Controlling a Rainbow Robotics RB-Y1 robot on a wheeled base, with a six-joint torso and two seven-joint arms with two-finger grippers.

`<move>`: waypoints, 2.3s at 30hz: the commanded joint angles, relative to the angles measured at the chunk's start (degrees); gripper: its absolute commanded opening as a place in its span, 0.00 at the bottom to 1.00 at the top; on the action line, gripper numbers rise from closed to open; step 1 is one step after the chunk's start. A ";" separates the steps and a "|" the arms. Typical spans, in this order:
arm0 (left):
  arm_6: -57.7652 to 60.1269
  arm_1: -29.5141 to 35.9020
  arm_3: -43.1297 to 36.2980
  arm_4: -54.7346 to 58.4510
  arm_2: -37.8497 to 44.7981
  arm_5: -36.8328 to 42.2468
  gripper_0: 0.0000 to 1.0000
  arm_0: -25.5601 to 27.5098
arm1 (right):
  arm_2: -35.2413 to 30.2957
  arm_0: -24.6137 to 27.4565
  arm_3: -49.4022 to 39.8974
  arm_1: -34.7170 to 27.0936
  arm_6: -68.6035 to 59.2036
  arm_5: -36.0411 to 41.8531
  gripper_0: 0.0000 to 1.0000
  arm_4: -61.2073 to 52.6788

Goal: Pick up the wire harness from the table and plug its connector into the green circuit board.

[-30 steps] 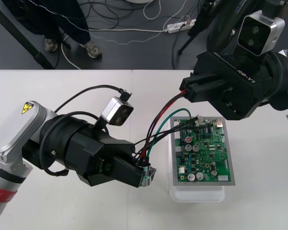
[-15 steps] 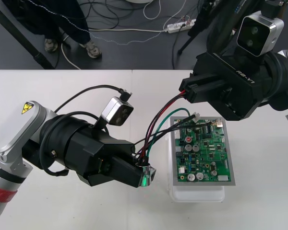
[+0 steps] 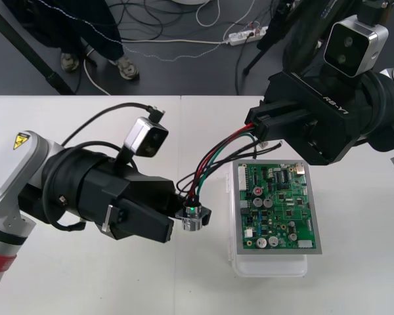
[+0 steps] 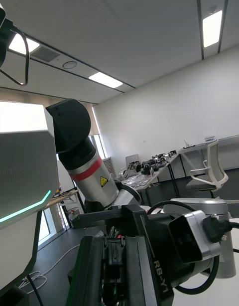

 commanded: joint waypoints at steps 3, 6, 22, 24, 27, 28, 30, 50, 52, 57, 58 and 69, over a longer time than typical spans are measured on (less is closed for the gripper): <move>-6.48 -0.04 -2.30 -3.73 6.81 -2.22 1.00 -0.18 | 0.84 -1.93 -1.93 0.61 0.02 -0.19 0.00 -0.88; -9.12 1.10 -2.30 -3.73 6.90 -1.96 1.00 -0.18 | 0.84 -1.57 -1.40 0.25 0.02 -0.19 0.00 -0.79; -19.84 8.83 -2.30 -4.00 12.00 14.21 1.00 0.17 | 0.58 -0.26 -0.97 -0.98 0.90 -0.19 0.00 -0.88; -20.11 9.71 -2.30 -4.00 13.05 15.09 1.00 0.17 | 0.23 0.01 -0.97 -1.15 1.08 -0.19 0.00 -0.97; -20.54 11.03 -2.30 -3.91 13.84 16.06 1.00 0.17 | -0.12 0.36 -0.97 -1.24 1.25 -0.19 0.00 -1.06; -20.98 12.08 -2.65 -3.91 14.11 16.85 1.00 0.17 | -0.21 0.53 -0.97 -1.42 1.34 -0.19 0.00 -1.06; -21.42 13.23 -3.62 -3.64 14.37 18.08 1.00 0.17 | -0.21 0.71 -0.97 -1.77 1.43 -0.19 0.00 -0.97; -22.65 21.05 -20.93 -2.68 11.21 40.75 1.00 -0.18 | -10.41 8.97 -18.37 -5.37 2.04 2.98 0.00 9.84; -22.83 20.96 -21.81 -2.68 10.24 42.78 1.00 -0.26 | -11.99 9.50 -19.42 -5.11 2.04 4.38 0.00 11.51; -23.53 19.12 -22.95 -3.47 7.78 46.99 1.00 -0.26 | -12.69 10.03 -19.95 -5.02 2.04 8.42 0.00 12.65; -23.80 17.71 -22.87 -4.87 7.16 47.52 1.00 -0.26 | -12.69 10.29 -19.95 -5.02 2.04 9.83 0.00 12.83; -24.94 7.69 -22.87 -15.16 4.53 47.70 1.00 -0.26 | -12.87 14.60 -22.85 -4.93 2.57 16.51 0.00 15.99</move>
